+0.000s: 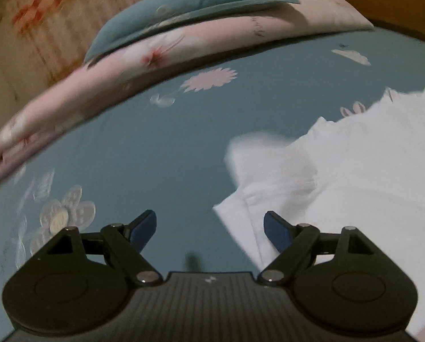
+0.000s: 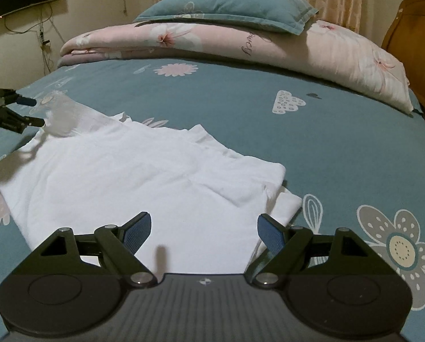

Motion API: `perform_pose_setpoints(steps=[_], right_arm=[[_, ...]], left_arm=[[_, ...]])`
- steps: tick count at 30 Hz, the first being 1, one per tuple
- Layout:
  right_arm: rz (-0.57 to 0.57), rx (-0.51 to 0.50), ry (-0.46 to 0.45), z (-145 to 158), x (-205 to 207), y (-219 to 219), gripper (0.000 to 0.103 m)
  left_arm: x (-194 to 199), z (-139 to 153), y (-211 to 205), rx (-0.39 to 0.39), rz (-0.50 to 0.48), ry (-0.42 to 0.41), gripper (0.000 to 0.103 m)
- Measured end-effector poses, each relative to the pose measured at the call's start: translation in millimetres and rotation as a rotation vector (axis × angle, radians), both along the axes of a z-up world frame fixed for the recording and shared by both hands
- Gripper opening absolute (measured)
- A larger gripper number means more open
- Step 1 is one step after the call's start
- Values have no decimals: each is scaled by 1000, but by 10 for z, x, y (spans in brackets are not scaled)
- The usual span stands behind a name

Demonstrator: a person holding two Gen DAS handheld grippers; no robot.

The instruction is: Fold clothes

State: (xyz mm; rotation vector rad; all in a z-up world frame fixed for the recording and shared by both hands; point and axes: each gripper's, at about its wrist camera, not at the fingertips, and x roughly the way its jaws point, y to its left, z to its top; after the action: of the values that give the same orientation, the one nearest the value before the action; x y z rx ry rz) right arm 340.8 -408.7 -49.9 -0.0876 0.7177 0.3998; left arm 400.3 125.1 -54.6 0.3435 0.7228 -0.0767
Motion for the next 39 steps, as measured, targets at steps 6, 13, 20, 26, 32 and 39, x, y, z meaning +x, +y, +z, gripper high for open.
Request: perform_pose_setpoints(steps=[6, 13, 20, 26, 32, 39], right_arm=[[-30, 72, -1, 5, -196, -95, 81], [-54, 207, 50, -31, -576, -272, 69], [-92, 334, 134, -233, -705, -449, 56], [-73, 425, 172, -385, -700, -492, 43], [-78, 483, 166, -430, -631, -523, 42], [-70, 612, 182, -463, -627, -613, 41]], left_arm=[[-363, 29, 133, -257, -21, 81, 81], [-821, -151, 323, -541, 3, 144, 78], [-974, -377, 360, -626, 9, 186, 60], [-1134, -364, 394, -655, -83, 135, 57], [-1028, -340, 458, -719, -123, 104, 57], [-1029, -397, 485, -802, -156, 157, 59]])
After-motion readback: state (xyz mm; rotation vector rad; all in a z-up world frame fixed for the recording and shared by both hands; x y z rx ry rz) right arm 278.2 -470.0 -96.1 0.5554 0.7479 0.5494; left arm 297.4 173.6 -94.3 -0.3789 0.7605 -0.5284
